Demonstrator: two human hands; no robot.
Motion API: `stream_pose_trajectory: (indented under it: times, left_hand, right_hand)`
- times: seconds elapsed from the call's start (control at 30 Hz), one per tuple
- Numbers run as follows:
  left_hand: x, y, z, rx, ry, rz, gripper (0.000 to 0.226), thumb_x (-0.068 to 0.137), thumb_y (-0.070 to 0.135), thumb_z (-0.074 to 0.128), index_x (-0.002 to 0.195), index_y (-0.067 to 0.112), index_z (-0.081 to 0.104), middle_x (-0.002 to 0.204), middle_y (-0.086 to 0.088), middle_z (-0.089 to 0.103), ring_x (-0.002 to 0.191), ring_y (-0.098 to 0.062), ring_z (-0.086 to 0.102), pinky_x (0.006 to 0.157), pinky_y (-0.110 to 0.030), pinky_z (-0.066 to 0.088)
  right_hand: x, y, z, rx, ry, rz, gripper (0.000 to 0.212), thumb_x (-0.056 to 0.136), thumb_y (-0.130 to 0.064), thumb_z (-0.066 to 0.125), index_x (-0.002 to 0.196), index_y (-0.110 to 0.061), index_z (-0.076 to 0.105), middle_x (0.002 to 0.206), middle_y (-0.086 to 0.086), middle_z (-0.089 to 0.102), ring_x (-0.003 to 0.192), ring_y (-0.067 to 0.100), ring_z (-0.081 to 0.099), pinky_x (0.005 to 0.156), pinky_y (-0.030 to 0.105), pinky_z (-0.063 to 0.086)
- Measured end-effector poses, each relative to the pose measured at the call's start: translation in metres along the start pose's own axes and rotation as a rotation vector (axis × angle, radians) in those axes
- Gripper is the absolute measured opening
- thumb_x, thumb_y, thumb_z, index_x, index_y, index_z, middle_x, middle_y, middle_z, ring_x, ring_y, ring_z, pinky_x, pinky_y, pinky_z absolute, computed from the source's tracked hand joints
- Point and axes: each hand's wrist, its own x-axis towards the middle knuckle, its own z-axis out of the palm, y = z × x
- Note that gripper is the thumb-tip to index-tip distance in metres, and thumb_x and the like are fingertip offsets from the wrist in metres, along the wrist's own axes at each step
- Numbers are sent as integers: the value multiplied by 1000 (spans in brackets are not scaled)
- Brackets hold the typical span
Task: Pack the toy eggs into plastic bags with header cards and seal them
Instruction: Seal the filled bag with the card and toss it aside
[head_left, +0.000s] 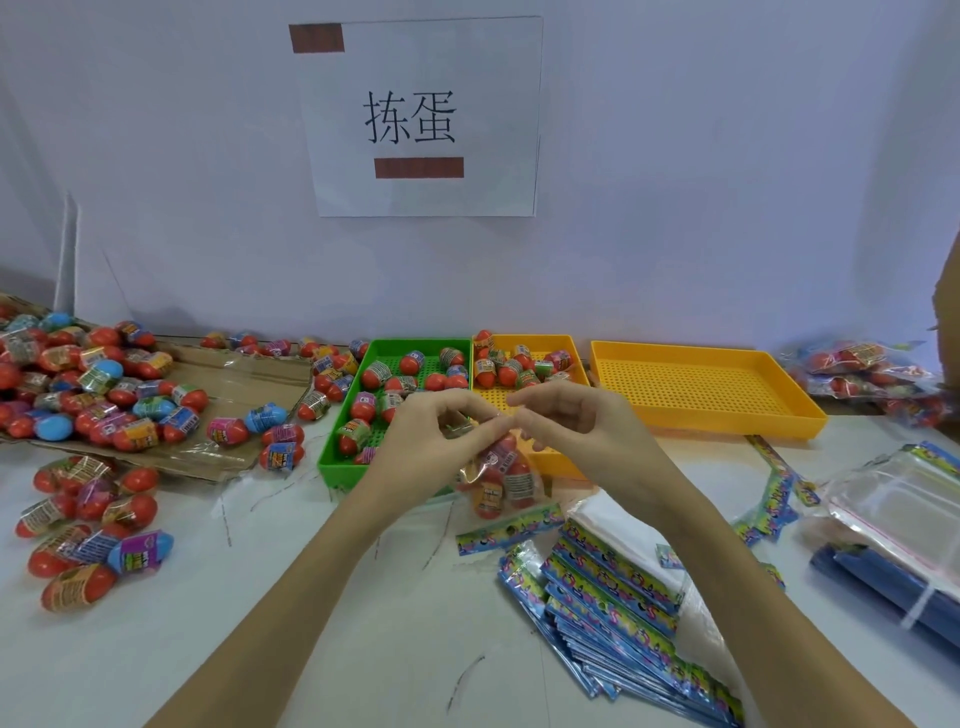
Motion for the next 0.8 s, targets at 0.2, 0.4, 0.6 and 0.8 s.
stream_pose_trajectory:
  times: [0.2,0.4,0.6,0.8]
  left_hand:
    - [2,-6,-6,-174,25,-80,1,89,30,80,89,30,81,90,3,78,86,-19,75,75,-34,64]
    - [0,0,-8,-96,-67,-22,20,77,53,79,92,40,80,89,10,78,77,-11,71,70,-26,62]
    - [2,-1,-9,-173,96,-83,3,92,24,77,92,21,76,86,1,76,81,-13,73,75,-24,59]
    - [4,-3,-14,-286,197,-153,8,95,22,73,98,14,75,92,-4,77,87,-18,72,77,-27,57]
  right_hand:
    - [-1,4,-1,6,0,112,10,91,-24,78,94,-15,78,89,5,77,85,16,71,77,26,58]
    - [-2,0,4,-57,-38,76,5,96,-16,70,92,-13,73,88,9,72,80,13,66,72,23,55]
    - [-2,-4,-7,-200,-69,57,11,100,-28,66,103,-25,76,93,-10,75,89,7,70,80,23,59]
    - [0,-2,-19,-162,73,0,16,94,-29,74,89,-15,78,77,1,74,72,13,68,65,20,51]
